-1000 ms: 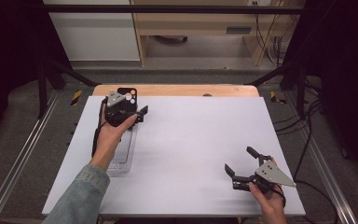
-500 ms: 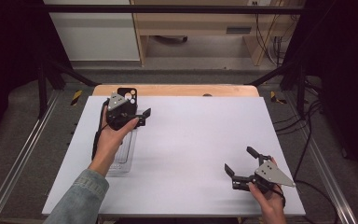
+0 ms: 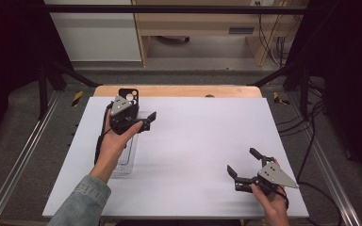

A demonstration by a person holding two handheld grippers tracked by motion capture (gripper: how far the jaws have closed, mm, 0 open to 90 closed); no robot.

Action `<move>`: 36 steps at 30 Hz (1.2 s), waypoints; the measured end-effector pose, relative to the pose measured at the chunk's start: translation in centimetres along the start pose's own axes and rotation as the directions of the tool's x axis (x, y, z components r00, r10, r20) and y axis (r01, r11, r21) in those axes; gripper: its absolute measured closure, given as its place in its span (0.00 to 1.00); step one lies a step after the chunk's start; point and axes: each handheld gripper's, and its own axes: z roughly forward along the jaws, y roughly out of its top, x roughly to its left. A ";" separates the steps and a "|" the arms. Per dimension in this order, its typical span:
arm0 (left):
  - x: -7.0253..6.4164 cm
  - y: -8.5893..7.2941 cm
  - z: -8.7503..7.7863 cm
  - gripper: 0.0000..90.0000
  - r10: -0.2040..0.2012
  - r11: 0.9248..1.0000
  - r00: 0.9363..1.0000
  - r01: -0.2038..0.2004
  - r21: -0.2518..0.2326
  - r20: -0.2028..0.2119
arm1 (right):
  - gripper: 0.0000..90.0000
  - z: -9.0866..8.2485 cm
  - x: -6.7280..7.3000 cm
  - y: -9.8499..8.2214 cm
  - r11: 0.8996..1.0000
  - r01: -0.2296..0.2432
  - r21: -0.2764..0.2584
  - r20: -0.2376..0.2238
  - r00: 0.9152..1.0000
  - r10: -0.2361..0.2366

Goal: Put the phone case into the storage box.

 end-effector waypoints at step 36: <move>-3.0 -0.7 -0.8 0.03 0.031 0.999 0.997 -0.029 -0.025 0.070 | 0.02 0.0 0.1 0.0 1.000 0.004 0.000 0.002 1.000 -0.004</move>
